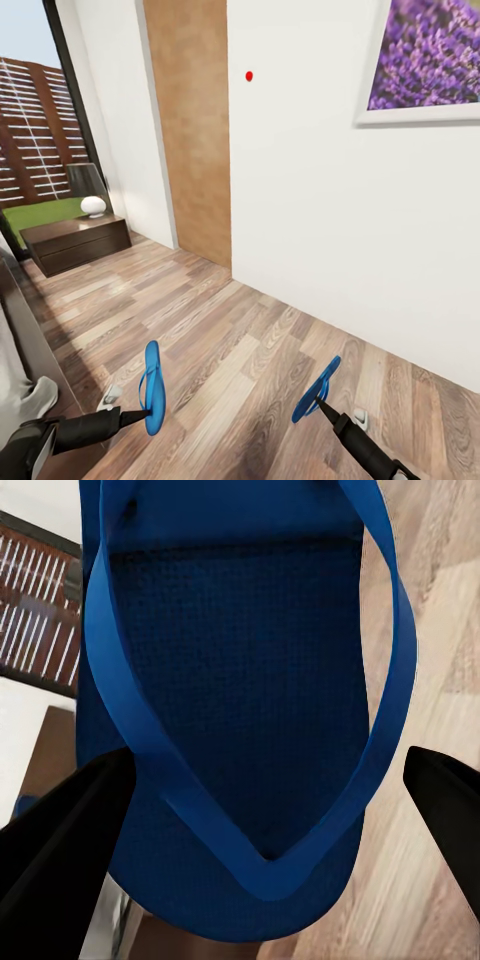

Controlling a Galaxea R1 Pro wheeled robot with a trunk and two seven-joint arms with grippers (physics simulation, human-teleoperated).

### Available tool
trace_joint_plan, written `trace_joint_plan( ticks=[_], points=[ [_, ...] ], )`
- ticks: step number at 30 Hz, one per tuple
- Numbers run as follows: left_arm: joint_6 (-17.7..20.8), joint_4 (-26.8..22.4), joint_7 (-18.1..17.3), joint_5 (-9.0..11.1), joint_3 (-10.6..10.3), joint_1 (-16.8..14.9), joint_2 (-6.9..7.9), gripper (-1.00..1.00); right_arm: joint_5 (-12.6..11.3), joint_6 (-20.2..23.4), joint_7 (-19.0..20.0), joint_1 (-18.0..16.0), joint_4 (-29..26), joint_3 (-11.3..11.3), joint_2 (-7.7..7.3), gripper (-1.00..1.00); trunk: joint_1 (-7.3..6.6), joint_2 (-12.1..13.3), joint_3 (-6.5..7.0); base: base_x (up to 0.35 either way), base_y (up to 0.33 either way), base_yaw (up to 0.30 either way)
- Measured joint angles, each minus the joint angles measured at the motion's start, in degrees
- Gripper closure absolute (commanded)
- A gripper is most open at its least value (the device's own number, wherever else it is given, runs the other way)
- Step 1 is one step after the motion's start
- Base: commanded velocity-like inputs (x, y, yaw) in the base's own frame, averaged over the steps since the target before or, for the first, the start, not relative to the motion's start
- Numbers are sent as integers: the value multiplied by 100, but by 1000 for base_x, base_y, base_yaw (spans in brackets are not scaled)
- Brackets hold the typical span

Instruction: In the bedroom, move the book from the bed onto either nightstand, and place the two sandals side by side next to the bed.

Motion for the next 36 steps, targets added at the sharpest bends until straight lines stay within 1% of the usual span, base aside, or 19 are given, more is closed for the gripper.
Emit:
trace_joint_plan(
  ticks=[18,36],
  points=[
    [0,3,0,0,0,0,7,100,0,0,0,0,-2,0,0,100,0,0,0,208,-264,268],
    [1,7,16,-9,0,0,16,100,4,0,-1,0,-1,0,0,100,1,0,0,121,-142,268]
  ],
)
